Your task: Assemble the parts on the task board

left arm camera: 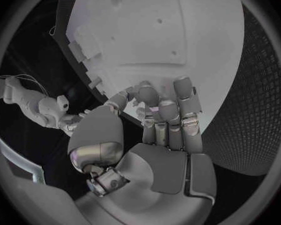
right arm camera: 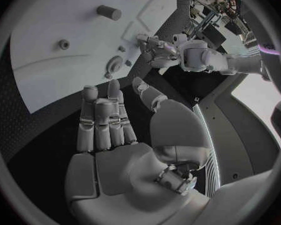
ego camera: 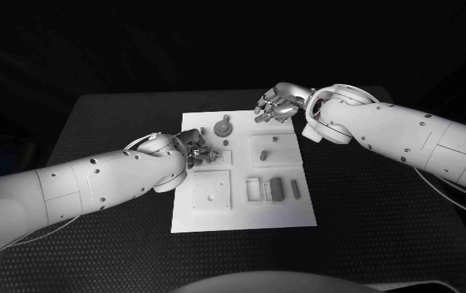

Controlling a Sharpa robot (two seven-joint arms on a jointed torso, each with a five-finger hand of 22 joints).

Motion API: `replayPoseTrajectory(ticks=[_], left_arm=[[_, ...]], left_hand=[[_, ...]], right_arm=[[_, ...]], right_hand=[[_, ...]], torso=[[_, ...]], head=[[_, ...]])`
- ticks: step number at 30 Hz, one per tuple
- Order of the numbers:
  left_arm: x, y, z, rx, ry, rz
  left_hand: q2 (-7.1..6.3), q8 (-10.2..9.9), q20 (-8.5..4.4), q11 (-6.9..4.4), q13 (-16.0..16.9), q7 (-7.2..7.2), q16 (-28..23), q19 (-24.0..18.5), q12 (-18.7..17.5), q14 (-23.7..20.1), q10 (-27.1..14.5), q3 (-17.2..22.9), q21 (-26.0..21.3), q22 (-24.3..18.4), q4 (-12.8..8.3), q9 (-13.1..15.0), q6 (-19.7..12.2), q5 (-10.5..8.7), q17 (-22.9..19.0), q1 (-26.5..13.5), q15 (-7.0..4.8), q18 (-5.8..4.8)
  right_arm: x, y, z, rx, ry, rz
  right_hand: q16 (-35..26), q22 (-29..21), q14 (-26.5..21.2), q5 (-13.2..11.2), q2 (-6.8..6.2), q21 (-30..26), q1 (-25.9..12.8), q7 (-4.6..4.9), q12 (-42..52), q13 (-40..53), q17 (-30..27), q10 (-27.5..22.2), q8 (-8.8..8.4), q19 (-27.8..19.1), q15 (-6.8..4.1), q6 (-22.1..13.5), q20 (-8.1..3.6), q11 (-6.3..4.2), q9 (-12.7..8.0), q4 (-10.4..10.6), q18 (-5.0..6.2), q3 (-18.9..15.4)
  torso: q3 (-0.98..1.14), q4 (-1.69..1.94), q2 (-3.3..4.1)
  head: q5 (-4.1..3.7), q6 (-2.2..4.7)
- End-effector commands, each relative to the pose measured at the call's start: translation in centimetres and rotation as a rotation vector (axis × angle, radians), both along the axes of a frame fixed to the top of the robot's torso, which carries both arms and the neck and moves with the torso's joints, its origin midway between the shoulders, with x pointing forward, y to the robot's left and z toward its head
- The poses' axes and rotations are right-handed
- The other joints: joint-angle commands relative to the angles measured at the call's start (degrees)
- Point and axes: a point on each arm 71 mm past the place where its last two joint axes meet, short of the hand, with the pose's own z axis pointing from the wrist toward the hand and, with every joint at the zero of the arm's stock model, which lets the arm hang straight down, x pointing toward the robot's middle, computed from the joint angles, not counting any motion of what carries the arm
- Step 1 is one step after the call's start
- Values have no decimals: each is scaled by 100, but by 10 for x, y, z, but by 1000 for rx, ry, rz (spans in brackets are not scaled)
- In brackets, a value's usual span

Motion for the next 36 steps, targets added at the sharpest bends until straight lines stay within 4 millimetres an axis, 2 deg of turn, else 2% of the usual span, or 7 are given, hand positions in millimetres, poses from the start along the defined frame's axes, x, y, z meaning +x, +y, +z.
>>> replayPoseTrajectory(ticks=[1,18,26,36], left_arm=[[-1,-3,1,-21,-3,-9],[-3,-3,1,-36,7,-9],[-2,-1,1,-35,8,-6],[-1,5,0,-39,10,9]], left_hand=[[-11,15,7,-16,5,9,-14,-23,22,2,-19,-1,13,116,36,-8,-35,-43,9,-38,-32,26],[-24,30,7,-20,8,4,-9,-23,28,4,-18,-10,16,117,93,-11,-31,-107,14,-52,-35,33],[-21,31,7,-19,8,4,-9,-25,28,2,-19,-10,16,117,98,-12,-32,-111,14,-50,-35,34],[-14,35,8,-18,9,4,-8,-28,30,1,-18,-11,16,117,107,-12,-31,-115,16,-49,-34,34]], right_arm=[[-1,1,-1,-3,10,12],[0,0,-1,-3,9,11],[-1,-1,-1,-3,8,9],[-1,-2,-1,-3,8,9]], right_hand=[[-24,90,-45,21,-7,-31,-50,99,9,7,-6,-15,-24,-24,-9,66,-19,21,9,37,83,-7],[-24,90,-45,21,-15,-32,-64,100,10,7,-7,-16,-26,-25,-8,65,-17,22,11,44,83,-15],[-24,90,-46,21,-16,-32,-68,100,10,7,-8,-16,-26,-25,-8,65,-17,22,11,47,83,-17],[-24,90,-46,21,-16,-33,-71,100,10,7,-8,-17,-27,-26,-8,65,-16,22,12,49,83,-19]], torso=[[0,-2,0],[5,-3,-3],[-2,23,-6],[0,2,-2]], head=[[-2,-4],[-16,28],[-12,27],[-4,39]])
